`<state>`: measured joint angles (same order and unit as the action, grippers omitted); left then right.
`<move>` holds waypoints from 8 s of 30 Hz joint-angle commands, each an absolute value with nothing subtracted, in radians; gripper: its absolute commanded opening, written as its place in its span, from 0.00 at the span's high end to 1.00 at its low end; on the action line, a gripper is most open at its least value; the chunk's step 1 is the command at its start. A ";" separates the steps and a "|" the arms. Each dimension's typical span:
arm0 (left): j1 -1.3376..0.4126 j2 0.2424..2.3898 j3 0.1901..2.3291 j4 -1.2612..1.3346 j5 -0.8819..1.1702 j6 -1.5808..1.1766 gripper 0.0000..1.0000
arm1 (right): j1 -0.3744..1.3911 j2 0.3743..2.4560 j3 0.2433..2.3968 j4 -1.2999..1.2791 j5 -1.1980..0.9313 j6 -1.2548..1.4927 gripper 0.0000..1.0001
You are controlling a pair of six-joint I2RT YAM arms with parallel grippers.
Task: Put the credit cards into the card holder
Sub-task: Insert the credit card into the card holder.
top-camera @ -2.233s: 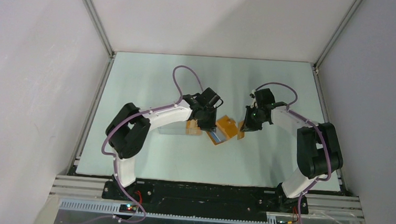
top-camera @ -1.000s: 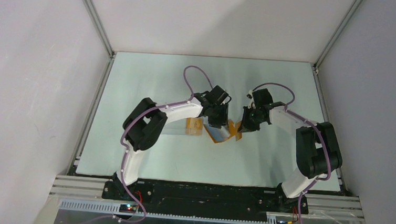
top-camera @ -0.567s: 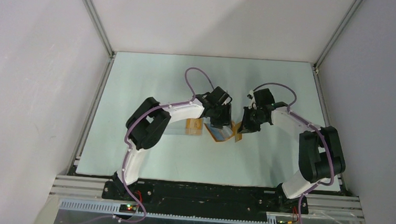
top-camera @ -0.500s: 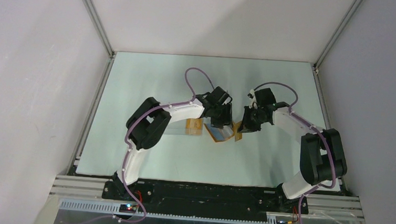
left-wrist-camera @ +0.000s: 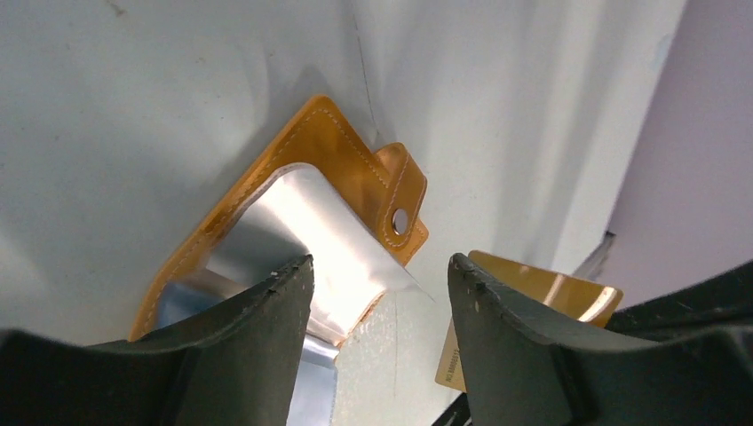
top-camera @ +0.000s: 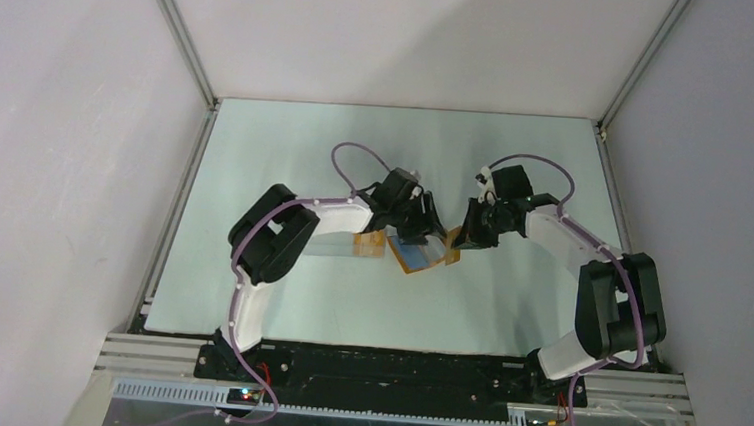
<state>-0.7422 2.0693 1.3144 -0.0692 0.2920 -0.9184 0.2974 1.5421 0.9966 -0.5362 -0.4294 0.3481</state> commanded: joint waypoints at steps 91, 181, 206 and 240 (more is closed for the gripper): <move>-0.807 1.759 0.973 -0.343 0.177 -0.904 0.66 | 0.407 1.475 0.795 -0.477 -0.299 0.378 1.00; -0.789 1.807 0.911 -0.364 0.195 -0.970 1.00 | 0.328 1.616 0.568 0.086 -0.610 0.600 1.00; -0.803 1.804 0.917 -0.364 0.194 -0.983 1.00 | 0.413 1.643 0.497 0.273 -0.551 0.715 1.00; -0.807 1.816 0.932 -0.366 0.191 -0.958 1.00 | 0.558 1.697 0.812 -0.237 -0.505 0.443 0.26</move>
